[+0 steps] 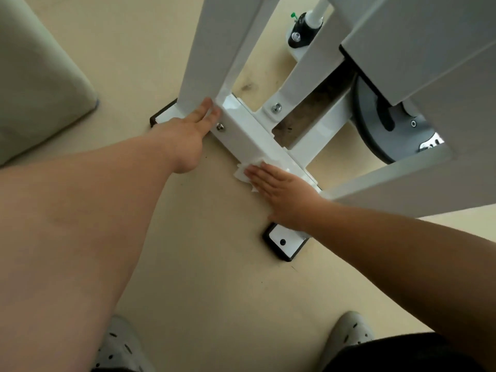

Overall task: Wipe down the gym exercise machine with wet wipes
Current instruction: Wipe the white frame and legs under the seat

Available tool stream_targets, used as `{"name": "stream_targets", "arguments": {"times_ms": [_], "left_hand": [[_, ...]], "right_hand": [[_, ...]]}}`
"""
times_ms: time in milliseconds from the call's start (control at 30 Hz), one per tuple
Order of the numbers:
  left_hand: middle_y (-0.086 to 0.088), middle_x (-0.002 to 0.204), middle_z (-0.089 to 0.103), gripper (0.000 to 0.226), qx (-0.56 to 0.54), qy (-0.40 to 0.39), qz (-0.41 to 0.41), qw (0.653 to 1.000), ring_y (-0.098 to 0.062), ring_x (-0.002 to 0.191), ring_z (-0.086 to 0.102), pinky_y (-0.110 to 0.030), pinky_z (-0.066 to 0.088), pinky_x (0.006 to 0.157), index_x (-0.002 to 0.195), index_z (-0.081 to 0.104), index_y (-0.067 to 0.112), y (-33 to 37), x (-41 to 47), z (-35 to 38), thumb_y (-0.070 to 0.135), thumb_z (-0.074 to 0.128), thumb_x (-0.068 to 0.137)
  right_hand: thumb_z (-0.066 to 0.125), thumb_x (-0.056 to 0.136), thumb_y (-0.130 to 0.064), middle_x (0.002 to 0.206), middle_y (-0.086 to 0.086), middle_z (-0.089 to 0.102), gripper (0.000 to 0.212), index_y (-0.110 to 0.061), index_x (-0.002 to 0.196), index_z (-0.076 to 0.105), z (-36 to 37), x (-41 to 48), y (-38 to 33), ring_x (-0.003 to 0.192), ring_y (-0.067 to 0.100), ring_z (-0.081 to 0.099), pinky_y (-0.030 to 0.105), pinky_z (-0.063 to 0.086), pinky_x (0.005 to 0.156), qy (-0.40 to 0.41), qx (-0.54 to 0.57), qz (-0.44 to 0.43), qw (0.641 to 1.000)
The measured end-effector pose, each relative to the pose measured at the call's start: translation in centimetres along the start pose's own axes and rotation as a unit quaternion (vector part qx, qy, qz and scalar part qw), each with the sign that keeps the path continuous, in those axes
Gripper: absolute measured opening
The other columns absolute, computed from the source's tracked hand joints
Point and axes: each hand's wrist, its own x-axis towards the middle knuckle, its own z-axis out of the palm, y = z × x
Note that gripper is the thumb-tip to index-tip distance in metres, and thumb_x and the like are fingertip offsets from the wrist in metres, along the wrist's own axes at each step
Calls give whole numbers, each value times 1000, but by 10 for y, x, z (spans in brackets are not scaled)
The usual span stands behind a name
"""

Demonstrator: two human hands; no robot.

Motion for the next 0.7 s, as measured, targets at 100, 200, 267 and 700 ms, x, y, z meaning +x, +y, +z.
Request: {"name": "stream_targets", "arguments": {"times_ms": [100, 200, 267, 700], "left_hand": [[19, 161, -34, 96, 4, -18, -12, 1000, -28, 99, 44, -41, 45, 85, 156, -22, 39, 11, 2, 3, 1, 37, 90], [20, 159, -36, 99, 0, -25, -22, 999, -29, 101, 44, -43, 47, 88, 155, -23, 40, 12, 2, 4, 0, 39, 89], [21, 159, -34, 98, 6, -24, -21, 999, -31, 108, 47, -45, 47, 93, 155, -22, 42, 11, 1, 2, 2, 39, 89], [20, 164, -23, 89, 0, 3, -43, 999, -31, 140, 41, -43, 42, 108, 160, -11, 34, 12, -1, -2, 5, 41, 93]], "right_hand": [[23, 100, -71, 167, 23, -20, 99, -1, 159, -14, 18, -55, -25, 154, 36, -24, 54, -24, 120, -59, -6, -33, 998], [21, 103, -63, 168, 24, -14, 89, -1, 161, -7, 23, -77, -33, 154, 40, -21, 57, -19, 120, -67, -38, -51, 996], [23, 102, -66, 168, 23, -17, 95, 1, 159, -13, 24, -72, -25, 155, 37, -19, 55, -17, 122, -44, -33, -46, 997], [25, 100, -69, 163, 29, -26, 100, 3, 158, -16, 24, -66, -30, 154, 38, -22, 53, -16, 124, -46, 14, -4, 999]]}}
